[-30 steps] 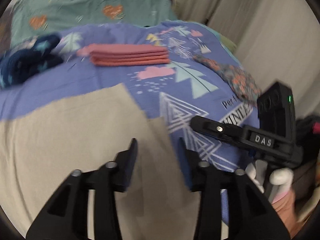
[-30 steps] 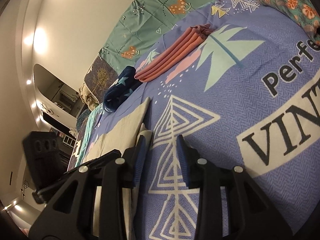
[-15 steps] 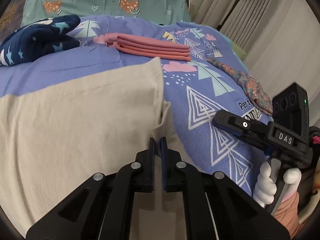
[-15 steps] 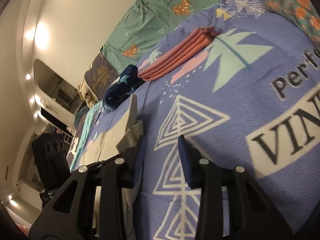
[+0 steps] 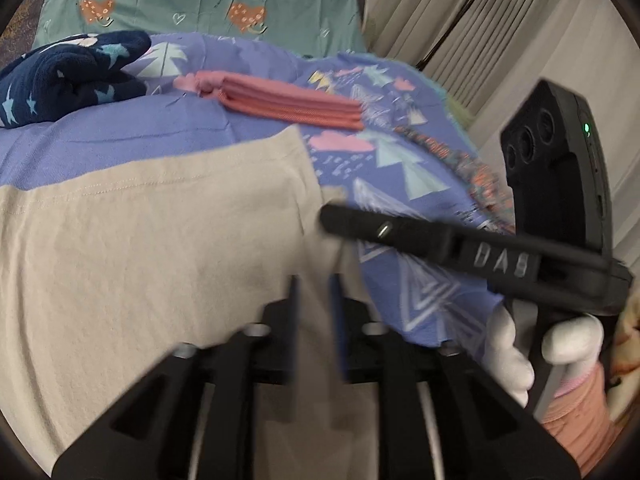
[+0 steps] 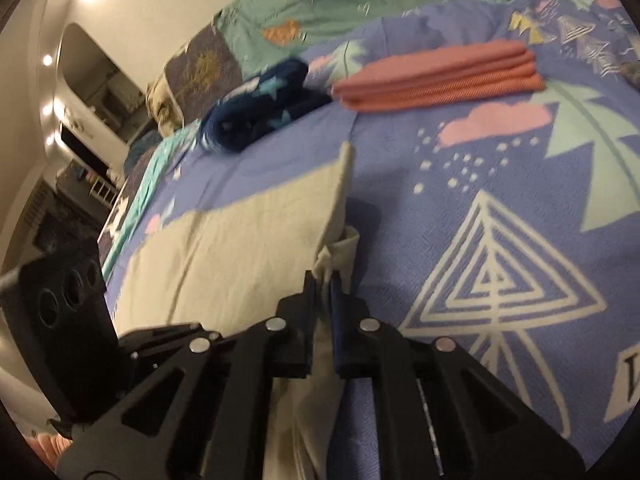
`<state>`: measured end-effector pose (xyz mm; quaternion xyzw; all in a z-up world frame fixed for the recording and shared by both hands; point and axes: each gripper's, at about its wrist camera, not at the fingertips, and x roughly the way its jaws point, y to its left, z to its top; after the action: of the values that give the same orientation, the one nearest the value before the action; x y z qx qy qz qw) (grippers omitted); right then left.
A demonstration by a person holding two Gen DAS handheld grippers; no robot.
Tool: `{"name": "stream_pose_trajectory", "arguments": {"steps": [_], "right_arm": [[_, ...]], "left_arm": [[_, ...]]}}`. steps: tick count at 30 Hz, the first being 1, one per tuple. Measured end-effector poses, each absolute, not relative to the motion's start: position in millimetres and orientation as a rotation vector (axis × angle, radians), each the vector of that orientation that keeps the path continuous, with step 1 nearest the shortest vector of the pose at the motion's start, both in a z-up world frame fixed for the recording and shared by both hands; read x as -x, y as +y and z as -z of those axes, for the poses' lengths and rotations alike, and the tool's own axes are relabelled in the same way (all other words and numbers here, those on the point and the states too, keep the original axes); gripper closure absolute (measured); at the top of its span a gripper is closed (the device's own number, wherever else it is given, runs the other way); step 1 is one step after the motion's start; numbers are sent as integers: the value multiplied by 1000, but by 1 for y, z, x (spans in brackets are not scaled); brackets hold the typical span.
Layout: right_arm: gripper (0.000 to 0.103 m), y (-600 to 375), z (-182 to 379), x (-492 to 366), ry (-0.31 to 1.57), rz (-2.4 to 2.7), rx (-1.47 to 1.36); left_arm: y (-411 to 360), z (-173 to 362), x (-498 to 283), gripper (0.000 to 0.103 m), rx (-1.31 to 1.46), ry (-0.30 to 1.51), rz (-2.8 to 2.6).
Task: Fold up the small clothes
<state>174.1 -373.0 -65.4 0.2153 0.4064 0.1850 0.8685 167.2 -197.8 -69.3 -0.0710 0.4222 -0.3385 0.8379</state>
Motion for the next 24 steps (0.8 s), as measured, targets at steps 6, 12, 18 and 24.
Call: {"name": "stream_pose_trajectory", "arguments": {"steps": [6,12,18,24], "right_arm": [[103,-423,100,-181,909,-188,-570],[98,-435,95,-161,878,-270,-620],[70,-418,83,-131,883,-366,-532],[67,-412,87,-126,903,-375,-531]], "left_arm": [[-215,76,-158,58,27,913,716],[-226,65,-132,58,-14,918,827],[-252,64,-73,56,-154,955,964],[-271,69,-36,51,-354,894,861]]}}
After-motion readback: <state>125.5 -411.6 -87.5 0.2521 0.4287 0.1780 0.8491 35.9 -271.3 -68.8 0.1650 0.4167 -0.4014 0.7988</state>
